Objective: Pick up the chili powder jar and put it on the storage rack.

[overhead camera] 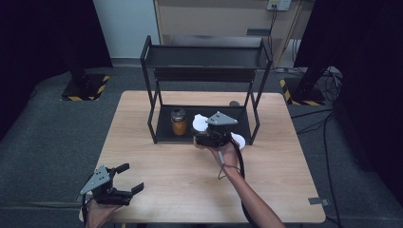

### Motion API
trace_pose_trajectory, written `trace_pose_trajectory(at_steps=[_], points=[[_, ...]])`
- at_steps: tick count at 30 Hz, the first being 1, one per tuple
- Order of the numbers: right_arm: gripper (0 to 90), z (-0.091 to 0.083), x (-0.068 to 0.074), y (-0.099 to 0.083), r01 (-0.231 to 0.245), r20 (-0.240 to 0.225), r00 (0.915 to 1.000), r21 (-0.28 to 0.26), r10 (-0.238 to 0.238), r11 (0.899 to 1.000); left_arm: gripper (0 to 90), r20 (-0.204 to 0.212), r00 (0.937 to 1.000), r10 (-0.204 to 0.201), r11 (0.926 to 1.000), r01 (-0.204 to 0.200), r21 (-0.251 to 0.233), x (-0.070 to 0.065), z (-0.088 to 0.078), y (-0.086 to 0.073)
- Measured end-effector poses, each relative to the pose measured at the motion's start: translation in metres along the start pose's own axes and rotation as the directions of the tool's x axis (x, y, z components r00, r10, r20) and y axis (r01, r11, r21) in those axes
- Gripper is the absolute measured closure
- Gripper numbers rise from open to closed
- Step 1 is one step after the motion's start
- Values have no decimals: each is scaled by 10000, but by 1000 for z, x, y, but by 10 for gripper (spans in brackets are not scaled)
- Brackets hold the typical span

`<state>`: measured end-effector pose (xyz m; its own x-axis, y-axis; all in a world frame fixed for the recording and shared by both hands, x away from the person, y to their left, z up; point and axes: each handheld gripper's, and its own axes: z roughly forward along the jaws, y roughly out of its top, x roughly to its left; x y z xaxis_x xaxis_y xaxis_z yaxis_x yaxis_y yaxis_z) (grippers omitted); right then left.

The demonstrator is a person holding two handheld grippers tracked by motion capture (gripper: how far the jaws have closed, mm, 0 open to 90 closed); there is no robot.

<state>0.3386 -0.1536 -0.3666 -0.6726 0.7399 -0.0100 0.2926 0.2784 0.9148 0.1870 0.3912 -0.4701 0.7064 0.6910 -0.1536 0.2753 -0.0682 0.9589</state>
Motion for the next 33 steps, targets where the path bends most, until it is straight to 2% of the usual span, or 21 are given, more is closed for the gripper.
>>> trace_pose_trajectory(at_steps=[7, 9, 14, 18, 21, 33], points=[[311, 17, -2, 5, -180, 372, 9991, 7, 180, 9998, 9, 22, 10000, -24, 10000, 24, -10, 0, 0, 0], [311, 23, -2, 7, -89, 498, 9987, 58, 86, 9999, 9, 29, 10000, -11, 10000, 11, -15, 0, 0, 0], [311, 31, 1, 12, -292, 781, 9965, 44, 287, 9996, 9, 49, 10000, -26, 10000, 26, -30, 1, 0, 0], [311, 36, 6, 17, -156, 872, 9961, 41, 152, 9999, 9, 59, 10000, -41, 10000, 41, -32, 1, 0, -1], [311, 41, 6, 18, -384, 899, 9952, 12, 381, 9993, 9, 59, 10000, -26, 10000, 26, -34, 1, 0, 0], [311, 70, 1, 17, -579, 1288, 9903, 382, 525, 9976, 10, 98, 9999, -63, 10000, 64, -54, 2, 0, -1]])
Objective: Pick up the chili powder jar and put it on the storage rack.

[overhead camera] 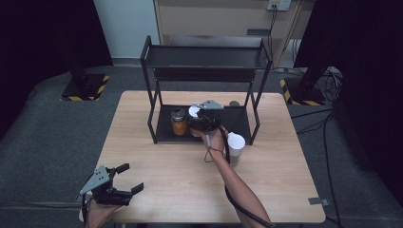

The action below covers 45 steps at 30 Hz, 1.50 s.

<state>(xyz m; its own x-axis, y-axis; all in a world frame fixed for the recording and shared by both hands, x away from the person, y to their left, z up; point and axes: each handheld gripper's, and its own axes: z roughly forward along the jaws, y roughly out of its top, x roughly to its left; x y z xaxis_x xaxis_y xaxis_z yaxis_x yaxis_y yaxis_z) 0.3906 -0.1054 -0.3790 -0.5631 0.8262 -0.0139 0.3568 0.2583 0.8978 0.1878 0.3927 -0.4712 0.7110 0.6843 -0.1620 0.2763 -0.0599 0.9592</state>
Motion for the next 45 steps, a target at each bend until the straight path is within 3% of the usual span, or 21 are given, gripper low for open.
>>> trace_pose_trajectory(at_steps=[10, 24, 45], points=[[311, 15, 0, -5, -151, 285, 9995, 141, 146, 9998, 10, 19, 10000, -18, 10000, 18, -11, 1, 0, 0], [311, 23, -1, -10, -389, 663, 9971, 235, 372, 9990, 10, 33, 10000, -12, 10000, 12, -14, 1, 0, -1], [304, 23, -7, -15, -514, 563, 9971, 165, 504, 9985, 10, 41, 10000, 38, 10000, -38, 16, 0, 0, 0]])
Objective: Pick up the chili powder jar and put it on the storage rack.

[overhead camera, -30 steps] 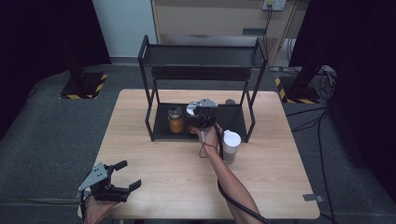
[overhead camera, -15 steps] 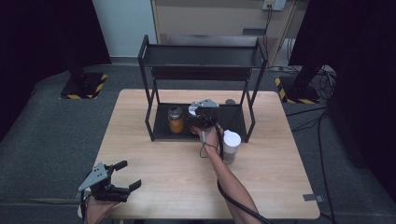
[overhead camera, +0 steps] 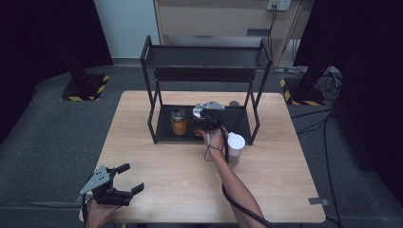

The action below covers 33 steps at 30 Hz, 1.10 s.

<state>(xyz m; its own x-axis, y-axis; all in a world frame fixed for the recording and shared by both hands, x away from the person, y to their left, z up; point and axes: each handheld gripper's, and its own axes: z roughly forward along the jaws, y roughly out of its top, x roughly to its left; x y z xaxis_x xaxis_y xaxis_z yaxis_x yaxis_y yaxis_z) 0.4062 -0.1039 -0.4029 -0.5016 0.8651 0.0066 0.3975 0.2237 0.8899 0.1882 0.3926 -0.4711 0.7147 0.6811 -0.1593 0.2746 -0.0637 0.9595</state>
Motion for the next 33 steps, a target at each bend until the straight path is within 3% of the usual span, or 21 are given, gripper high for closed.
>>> trace_pose_trajectory(at_steps=[4, 7, 15, 17, 24, 33], points=[[261, 0, 2, 0, 80, 125, 9999, 64, -81, 9999, 9, 4, 10000, 2, 10000, -2, 3, 0, 0, 0], [185, 0, 0, 0, -234, 101, 9997, 105, 233, 9997, 9, 3, 10000, 6, 10000, -6, 4, 0, 0, 0], [95, -11, 2, 6, -393, -26, 9992, -354, 392, 9986, 9, 6, 10000, 17, 10000, -17, 20, 0, 1, 0], [95, -16, 5, 9, -181, 41, 9998, -539, 184, 9984, 9, 2, 10000, 12, 10000, -12, 18, 0, 1, 0], [93, -33, 5, 24, 70, -427, 9990, -846, -106, 9964, 9, -7, 10000, 43, 10000, -43, 29, -1, 1, 0], [98, -63, -10, 37, 595, -989, 9925, -1282, -724, 9900, 9, 10, 10000, 50, 10000, -50, 47, 0, 1, 1]])
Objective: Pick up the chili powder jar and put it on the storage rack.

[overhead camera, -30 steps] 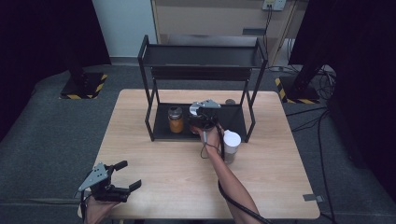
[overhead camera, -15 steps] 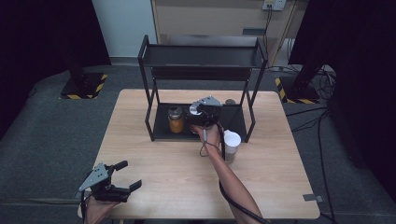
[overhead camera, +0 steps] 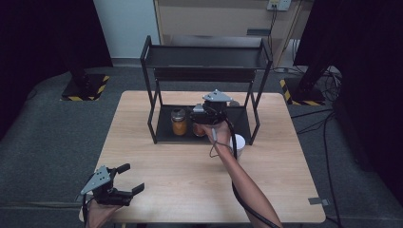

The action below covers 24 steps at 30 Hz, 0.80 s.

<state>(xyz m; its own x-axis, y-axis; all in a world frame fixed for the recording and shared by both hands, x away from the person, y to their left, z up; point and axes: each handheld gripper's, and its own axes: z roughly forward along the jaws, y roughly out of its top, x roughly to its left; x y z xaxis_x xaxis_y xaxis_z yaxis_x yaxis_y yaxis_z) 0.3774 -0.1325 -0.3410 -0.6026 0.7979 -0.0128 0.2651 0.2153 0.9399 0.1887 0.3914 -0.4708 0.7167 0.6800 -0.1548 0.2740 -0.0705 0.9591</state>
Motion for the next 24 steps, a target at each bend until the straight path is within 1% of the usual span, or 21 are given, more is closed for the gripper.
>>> trace_pose_trajectory(at_steps=[1, 2, 3, 6, 13, 16, 24], points=[[98, -4, -1, 2, 54, -43, 10000, 0, -54, 10000, 9, -8, 10000, 4, 10000, -4, 4, 0, 0, 0], [98, -4, -1, 2, 54, -43, 10000, 0, -54, 10000, 9, -8, 10000, 4, 10000, -4, 4, 0, 0, 0], [97, -8, -3, 3, 172, -94, 9998, -25, -173, 9998, 9, -10, 10000, 2, 10000, -2, 7, 0, 0, 0], [97, -20, -6, 6, 320, -250, 9992, -45, -321, 9995, 9, -14, 10000, -2, 10000, 2, 6, 0, 0, 0], [98, -51, -12, 7, 947, -451, 9944, -125, -952, 9954, 8, -49, 10000, 41, 10000, -41, 36, -1, 0, 0], [98, -64, -16, 6, 920, -631, 9936, -204, -932, 9955, 8, -52, 10000, 23, 10000, -22, 11, -1, 0, 0], [97, -96, -21, -4, 1168, -902, 9887, -371, -1197, 9925, 10, -74, 10000, 63, 10000, -63, 8, -1, 0, 0]])
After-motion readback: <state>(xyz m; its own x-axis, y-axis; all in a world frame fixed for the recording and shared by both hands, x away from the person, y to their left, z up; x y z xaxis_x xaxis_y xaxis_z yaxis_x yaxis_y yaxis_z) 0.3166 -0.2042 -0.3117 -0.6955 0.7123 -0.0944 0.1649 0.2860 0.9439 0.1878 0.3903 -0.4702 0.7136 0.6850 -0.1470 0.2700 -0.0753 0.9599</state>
